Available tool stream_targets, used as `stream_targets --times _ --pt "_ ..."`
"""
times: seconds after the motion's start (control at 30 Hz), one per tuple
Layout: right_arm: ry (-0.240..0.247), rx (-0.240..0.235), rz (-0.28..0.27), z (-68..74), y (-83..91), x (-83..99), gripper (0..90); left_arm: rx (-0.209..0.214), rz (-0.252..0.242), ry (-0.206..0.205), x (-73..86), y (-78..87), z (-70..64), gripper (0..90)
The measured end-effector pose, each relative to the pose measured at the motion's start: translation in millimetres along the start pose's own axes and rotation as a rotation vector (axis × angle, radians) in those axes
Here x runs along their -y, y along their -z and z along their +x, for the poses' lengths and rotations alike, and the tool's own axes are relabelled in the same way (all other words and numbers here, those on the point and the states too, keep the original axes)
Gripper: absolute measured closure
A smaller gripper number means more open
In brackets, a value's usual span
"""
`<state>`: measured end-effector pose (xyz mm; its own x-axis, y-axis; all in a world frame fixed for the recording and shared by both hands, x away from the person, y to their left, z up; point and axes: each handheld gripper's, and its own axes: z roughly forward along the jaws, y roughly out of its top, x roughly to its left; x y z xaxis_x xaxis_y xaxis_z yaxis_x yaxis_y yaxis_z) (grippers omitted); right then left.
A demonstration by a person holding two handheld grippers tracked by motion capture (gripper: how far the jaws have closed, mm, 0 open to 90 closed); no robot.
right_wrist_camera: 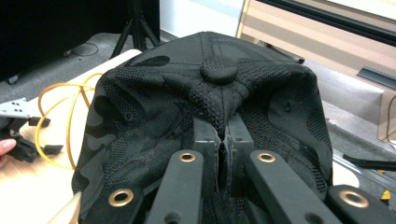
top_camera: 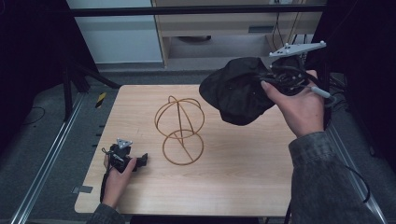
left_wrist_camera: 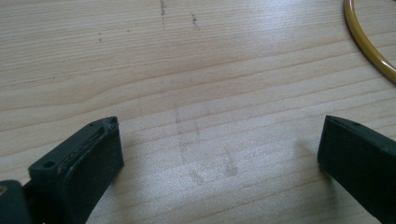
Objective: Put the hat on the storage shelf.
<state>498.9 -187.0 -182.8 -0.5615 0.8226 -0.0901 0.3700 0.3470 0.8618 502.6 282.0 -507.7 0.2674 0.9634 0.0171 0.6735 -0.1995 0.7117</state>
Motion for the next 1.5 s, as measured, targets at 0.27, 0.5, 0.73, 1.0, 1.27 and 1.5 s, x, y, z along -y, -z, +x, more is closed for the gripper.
stream_targets --times 0.27,0.5,0.73,1.0,1.27,1.5 --pt "-0.003 -0.023 -0.022 11.9 -18.9 -17.7 86.7 0.002 0.000 -0.001 -0.1 -0.1 0.2 0.0" --pt "-0.019 -0.072 -0.048 26.9 -32.3 -29.4 86.7 0.003 0.000 -0.002 -0.2 -0.2 0.2 0.0" --pt "-0.014 -0.125 -0.054 43.5 -43.6 -35.8 86.7 0.004 -0.001 -0.003 -0.3 -0.3 0.3 0.0" --pt "-0.011 -0.163 -0.046 57.6 -54.3 -39.3 86.7 0.003 -0.003 -0.001 -0.2 -0.5 0.2 0.0" --pt "-0.007 -0.190 -0.045 67.8 -59.6 -42.5 86.6 0.004 -0.001 -0.004 -0.3 -0.4 0.4 0.0" --pt "0.007 -0.207 -0.039 78.9 -62.6 -45.0 86.6 0.005 0.000 -0.005 -0.3 -0.3 0.5 0.0"
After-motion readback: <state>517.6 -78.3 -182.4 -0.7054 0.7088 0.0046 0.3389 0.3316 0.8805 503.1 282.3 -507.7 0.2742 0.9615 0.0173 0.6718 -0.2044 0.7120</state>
